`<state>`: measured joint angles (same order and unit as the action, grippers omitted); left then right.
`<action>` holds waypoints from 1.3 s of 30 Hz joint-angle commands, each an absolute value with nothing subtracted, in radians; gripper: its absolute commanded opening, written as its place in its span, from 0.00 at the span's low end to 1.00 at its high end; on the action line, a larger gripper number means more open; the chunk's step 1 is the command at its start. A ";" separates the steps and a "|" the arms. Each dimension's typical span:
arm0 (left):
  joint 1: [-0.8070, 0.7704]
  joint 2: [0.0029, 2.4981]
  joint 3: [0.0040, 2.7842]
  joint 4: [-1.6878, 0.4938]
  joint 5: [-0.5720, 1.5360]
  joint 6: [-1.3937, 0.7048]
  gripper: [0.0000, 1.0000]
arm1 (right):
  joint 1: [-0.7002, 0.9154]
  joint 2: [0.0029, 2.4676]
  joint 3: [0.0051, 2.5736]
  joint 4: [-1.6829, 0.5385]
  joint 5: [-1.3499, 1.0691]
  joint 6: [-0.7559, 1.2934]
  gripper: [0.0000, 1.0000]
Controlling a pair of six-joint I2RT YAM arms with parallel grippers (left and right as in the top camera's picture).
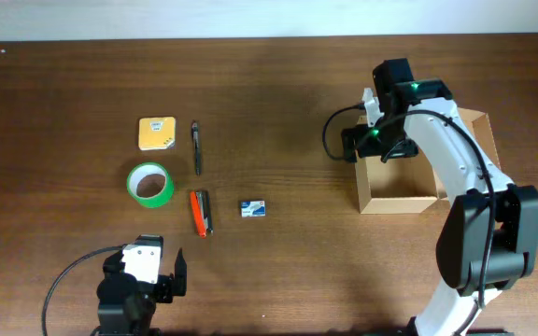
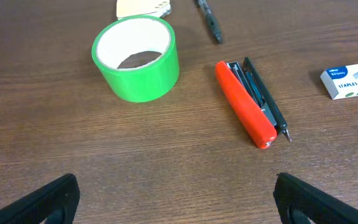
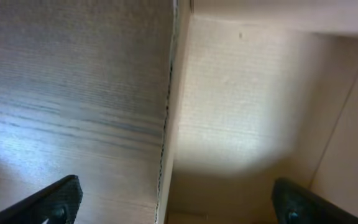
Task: Pack container
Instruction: 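Reach the right gripper to the cardboard box and grasp its edge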
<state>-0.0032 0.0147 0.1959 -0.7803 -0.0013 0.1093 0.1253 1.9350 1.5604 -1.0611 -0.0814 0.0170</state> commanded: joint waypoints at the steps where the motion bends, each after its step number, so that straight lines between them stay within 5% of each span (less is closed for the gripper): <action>1: 0.003 0.005 0.192 -0.777 -0.007 0.122 0.99 | 0.124 1.941 1.544 -1.039 -0.066 0.019 0.91; 11: 0.003 0.005 0.192 -0.777 -0.007 0.122 0.99 | 0.123 1.965 1.484 -0.963 -0.066 0.016 0.58; 18: 0.003 0.005 0.192 -0.777 -0.007 0.122 0.99 | 0.123 1.991 1.470 -0.952 -0.065 0.015 0.05; 29: 0.003 0.005 0.192 -0.777 -0.007 0.122 0.99 | 0.142 1.990 1.603 -1.050 -0.078 -0.054 0.04; 39: 0.003 0.005 0.192 -0.777 -0.007 0.122 0.99 | 0.356 1.990 1.912 -1.097 -0.066 -0.187 0.03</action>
